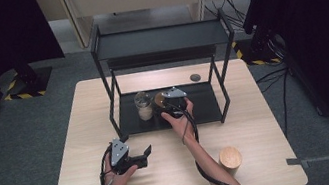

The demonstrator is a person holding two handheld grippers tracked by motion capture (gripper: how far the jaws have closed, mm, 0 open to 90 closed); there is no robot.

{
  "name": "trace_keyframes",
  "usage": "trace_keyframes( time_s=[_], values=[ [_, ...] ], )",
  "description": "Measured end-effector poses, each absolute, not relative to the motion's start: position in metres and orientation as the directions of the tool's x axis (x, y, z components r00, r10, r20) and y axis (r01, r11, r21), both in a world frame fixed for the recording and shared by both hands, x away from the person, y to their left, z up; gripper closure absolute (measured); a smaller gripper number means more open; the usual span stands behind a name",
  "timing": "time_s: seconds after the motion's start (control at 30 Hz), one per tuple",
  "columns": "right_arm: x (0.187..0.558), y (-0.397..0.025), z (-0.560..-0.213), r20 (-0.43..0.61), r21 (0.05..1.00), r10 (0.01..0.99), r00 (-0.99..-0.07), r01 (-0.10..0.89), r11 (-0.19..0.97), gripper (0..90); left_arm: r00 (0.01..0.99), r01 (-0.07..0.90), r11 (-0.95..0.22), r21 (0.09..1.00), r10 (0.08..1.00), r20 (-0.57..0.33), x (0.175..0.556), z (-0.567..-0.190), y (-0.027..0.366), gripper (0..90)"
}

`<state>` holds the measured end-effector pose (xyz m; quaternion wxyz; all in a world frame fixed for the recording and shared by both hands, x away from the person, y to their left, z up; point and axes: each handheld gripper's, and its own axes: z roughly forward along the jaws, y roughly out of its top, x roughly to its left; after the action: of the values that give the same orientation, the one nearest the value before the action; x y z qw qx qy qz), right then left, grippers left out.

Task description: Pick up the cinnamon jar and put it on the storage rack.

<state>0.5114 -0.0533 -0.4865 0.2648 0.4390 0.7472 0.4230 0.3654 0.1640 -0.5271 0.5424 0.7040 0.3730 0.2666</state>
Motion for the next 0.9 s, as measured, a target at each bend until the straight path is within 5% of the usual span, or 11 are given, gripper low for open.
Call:
trace_keyframes(
  time_s=[0.3, 0.9],
  values=[
    [0.508, -0.058, -0.480, -0.002, 0.857, 0.885, -0.465, 0.456, 0.242, 5.8, 0.579, 0.236, -0.134, 0.963, 0.815, -0.029, 0.365, -0.527, 0.164, 2.4],
    [0.489, -0.062, -0.464, 0.004, 0.863, 0.868, -0.496, 0.441, 0.248, 5.3, 0.578, 0.235, -0.134, 0.963, 0.815, -0.027, 0.365, -0.527, 0.164, 2.5]
  ],
)
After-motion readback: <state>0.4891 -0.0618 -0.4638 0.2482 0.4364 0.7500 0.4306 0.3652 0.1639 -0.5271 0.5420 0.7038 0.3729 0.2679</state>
